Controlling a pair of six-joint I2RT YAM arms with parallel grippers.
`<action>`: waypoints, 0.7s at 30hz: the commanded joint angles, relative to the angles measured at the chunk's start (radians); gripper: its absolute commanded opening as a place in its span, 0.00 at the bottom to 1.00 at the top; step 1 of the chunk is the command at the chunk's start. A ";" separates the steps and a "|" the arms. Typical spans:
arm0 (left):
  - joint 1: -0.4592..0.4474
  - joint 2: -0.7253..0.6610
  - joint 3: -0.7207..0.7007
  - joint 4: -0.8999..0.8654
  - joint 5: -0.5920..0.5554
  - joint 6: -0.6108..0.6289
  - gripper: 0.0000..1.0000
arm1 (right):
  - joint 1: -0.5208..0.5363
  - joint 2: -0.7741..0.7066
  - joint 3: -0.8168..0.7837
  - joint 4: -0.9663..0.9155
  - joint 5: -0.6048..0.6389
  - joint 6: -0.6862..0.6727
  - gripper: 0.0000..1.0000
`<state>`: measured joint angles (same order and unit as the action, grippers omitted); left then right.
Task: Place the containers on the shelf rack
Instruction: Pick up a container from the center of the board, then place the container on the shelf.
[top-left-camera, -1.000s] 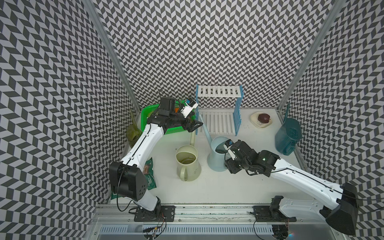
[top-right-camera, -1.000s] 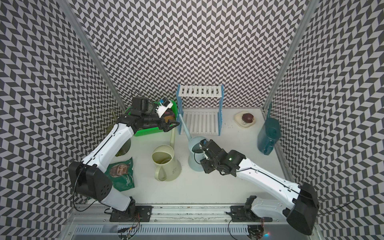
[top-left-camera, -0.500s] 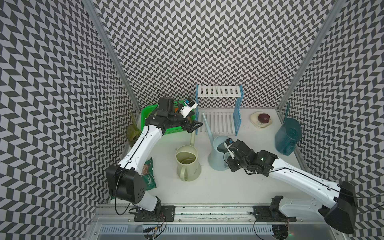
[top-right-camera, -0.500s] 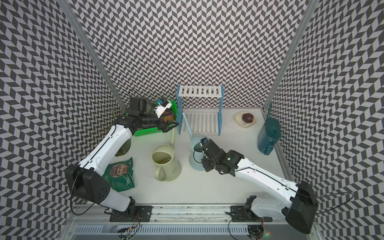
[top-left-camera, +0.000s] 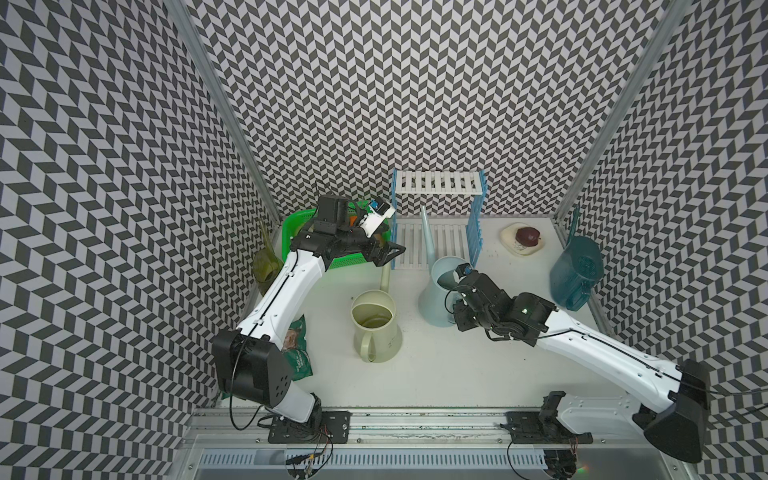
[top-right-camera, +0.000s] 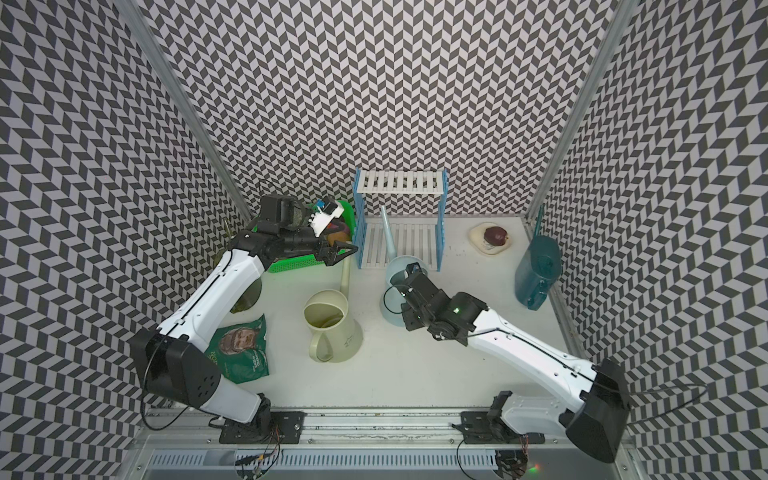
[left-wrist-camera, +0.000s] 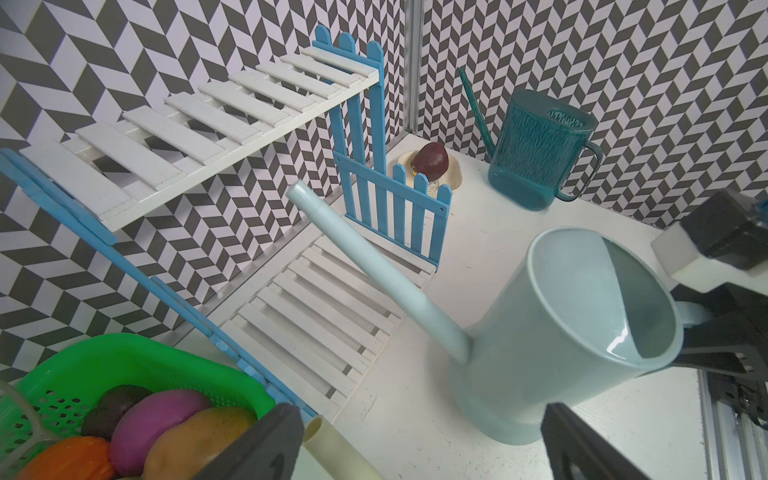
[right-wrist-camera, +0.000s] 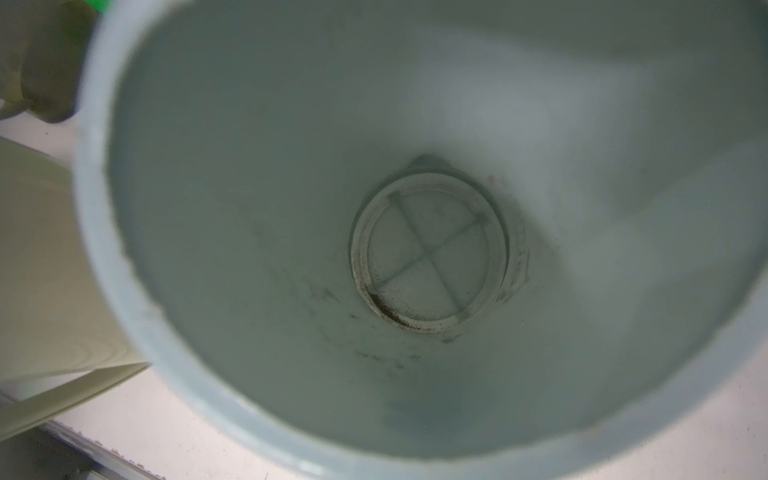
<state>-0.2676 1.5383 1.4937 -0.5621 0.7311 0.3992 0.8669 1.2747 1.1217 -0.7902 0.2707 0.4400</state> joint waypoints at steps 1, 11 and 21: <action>0.005 -0.041 -0.014 0.002 0.010 -0.002 0.97 | -0.012 0.052 0.079 0.052 0.050 0.027 0.05; 0.017 -0.026 -0.009 0.042 -0.061 -0.071 0.97 | -0.082 0.160 0.182 0.042 0.016 -0.012 0.06; 0.010 0.132 0.136 0.103 -0.327 -0.269 0.88 | -0.174 0.278 0.318 -0.002 -0.058 -0.073 0.06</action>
<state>-0.2546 1.6199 1.5597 -0.4881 0.5068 0.2058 0.7086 1.5345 1.3762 -0.8345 0.2272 0.3962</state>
